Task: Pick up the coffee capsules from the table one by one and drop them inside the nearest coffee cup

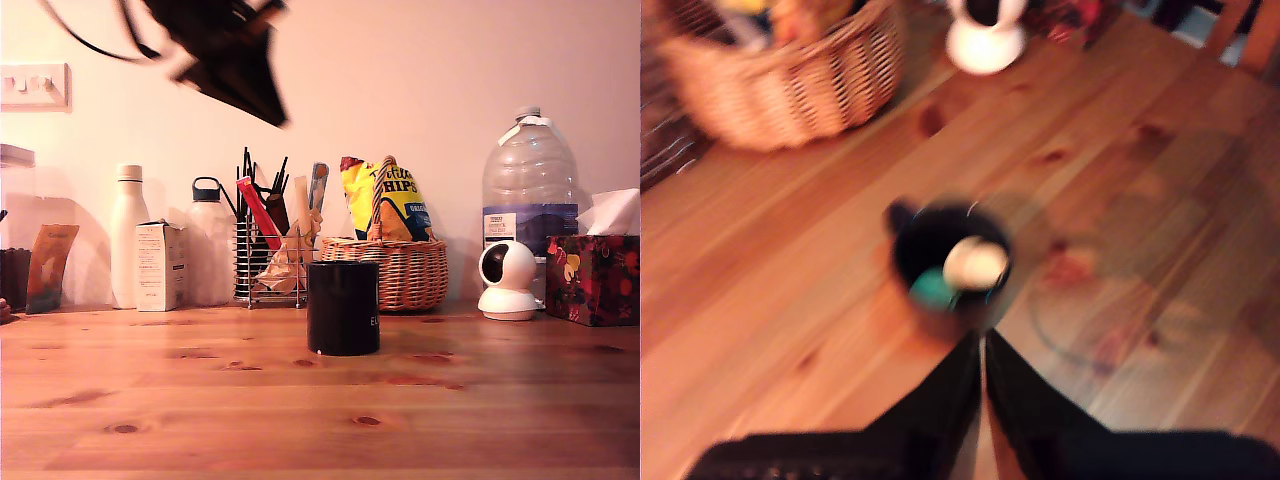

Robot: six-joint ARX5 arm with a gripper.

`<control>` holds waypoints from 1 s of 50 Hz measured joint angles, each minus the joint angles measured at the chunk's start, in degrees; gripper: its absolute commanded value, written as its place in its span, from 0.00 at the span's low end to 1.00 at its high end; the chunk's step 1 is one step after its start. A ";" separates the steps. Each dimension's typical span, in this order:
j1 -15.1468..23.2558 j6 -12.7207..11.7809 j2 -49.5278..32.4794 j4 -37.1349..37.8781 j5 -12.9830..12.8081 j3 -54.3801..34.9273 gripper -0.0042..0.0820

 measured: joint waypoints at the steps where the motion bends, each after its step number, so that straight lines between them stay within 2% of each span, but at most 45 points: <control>1: 0.33 0.00 -0.85 0.46 0.00 -1.16 0.02; 2: 0.72 0.00 -1.84 1.16 -0.28 -2.23 0.02; 3: 1.20 -1.01 -2.82 1.88 -0.35 -3.82 0.02; 8: 3.72 -1.68 -6.84 5.55 -0.44 -10.14 0.02; 9: 4.22 -2.78 -7.54 6.10 -0.44 -11.30 0.02; 12: 5.86 -2.93 -9.62 7.82 -0.46 -14.80 0.02; 13: 6.38 -4.04 -10.27 8.41 -0.46 -15.91 0.02; 18: 9.01 -4.46 -13.44 11.15 -0.72 -21.09 0.02; 23: 11.30 -5.79 -16.48 15.43 -2.08 -26.12 0.02; 29: 14.16 -6.21 -20.33 20.09 -3.41 -32.30 0.02; 30: 14.60 -7.26 -20.90 20.79 -3.61 -33.22 0.02; 33: 15.89 -7.26 -23.21 23.04 -4.04 -36.59 0.02; 34: 16.28 -8.59 -24.02 23.65 -4.22 -37.70 0.02; 39: 17.59 -9.18 -29.00 27.34 -5.29 -43.95 0.02; 41: 17.68 -10.19 -31.34 28.65 -5.84 -46.42 0.02; 50: 17.66 -11.58 -43.58 30.64 -6.88 -56.43 0.02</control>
